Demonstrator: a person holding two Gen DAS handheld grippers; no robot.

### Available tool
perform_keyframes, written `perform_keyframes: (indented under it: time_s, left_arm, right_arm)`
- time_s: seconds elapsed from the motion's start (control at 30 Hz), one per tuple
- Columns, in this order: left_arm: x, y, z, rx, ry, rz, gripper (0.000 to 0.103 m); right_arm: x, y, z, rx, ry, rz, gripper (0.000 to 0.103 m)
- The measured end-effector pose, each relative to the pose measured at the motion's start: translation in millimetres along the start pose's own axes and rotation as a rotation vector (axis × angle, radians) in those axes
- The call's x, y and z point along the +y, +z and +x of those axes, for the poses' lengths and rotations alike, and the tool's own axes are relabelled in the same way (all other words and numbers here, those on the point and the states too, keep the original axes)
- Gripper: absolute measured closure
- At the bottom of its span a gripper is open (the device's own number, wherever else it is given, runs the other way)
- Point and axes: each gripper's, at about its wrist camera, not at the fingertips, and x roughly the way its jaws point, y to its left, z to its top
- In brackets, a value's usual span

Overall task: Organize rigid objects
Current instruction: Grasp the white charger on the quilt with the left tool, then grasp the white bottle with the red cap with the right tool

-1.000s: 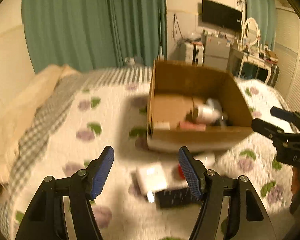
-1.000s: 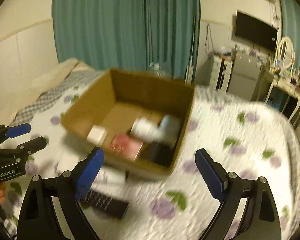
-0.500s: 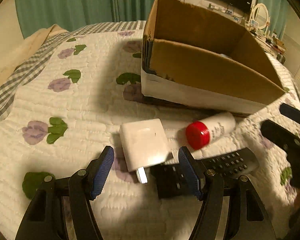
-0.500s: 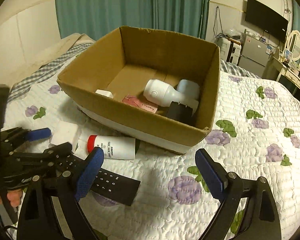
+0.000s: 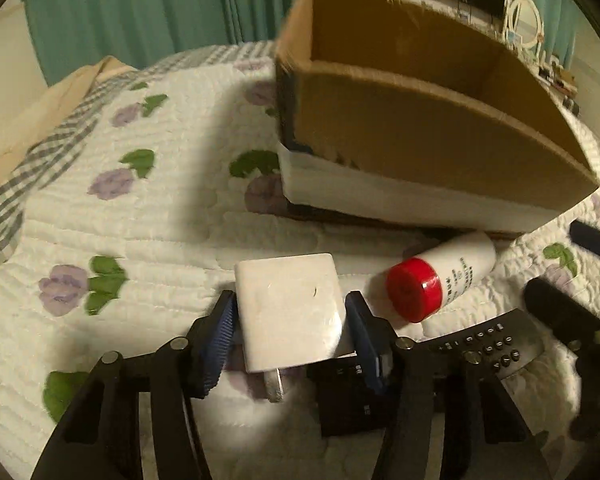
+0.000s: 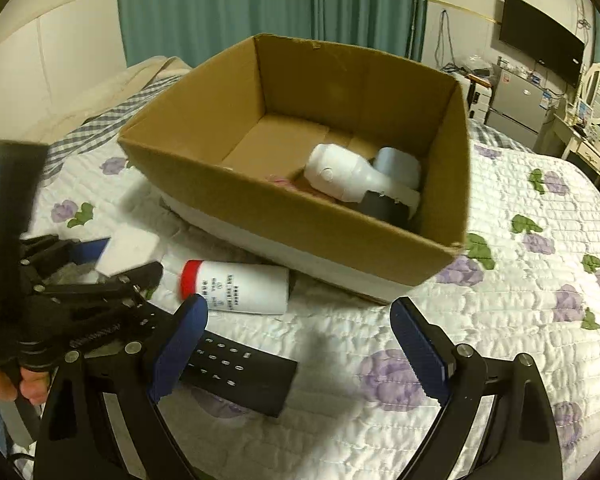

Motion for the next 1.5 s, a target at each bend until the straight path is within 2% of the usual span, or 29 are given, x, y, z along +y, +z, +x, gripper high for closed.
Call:
perform_keyframes:
  time_s: [0.1,0.3,0.53,0.73,0.8,0.87,0.9,1.07,1.2,1.37,1.5]
  left_arm:
    - [9,-4,-21,-0.043,0.015,0.001,0.048]
    - [24,-4,-41,-0.069,-0.004,-0.033,0.049]
    - [25,0,-37,-0.062,-0.014,-0.029,0.049]
    - [25,-2,-34,-0.048,-0.004,-0.029,0.049]
    - [25,-3,-34,-0.047,0.000,-0.028,0.049]
    - [24,-3,-33,-0.047,0.006,-0.025,0.049]
    - [24,-4,-33,-0.046,0.007,-0.023,0.049]
    - [22,-5,-34,-0.051,0.017,-0.015,0.049]
    - [18,-5,-43,-0.066,0.026,-0.005,0.049]
    - [16,2,-66,-0.103,0.000,-0.025,0.049]
    - [4,14,-98,-0.171,-0.014,0.002,0.049]
  right_arm:
    - [5,1,7,0.023,0.020,-0.002,0.010]
    - [19,7,28,0.065,0.069,-0.007,0.010]
    - [26,13,58,0.141,0.073,-0.001,0.010]
    - [25,16,69,0.165,0.074,0.008,0.010]
    - [25,16,74,0.176,0.073,0.006,0.013]
    - [27,16,77,0.183,0.088,0.000,0.026]
    - [28,15,77,0.182,0.090,-0.003,0.026]
    - [29,12,67,0.153,0.092,-0.012,0.026]
    - [32,6,42,0.105,0.078,-0.046,0.026]
    - [23,12,4,0.028,0.074,-0.035,0.026]
    - [10,30,-34,-0.040,0.055,-0.018,0.026]
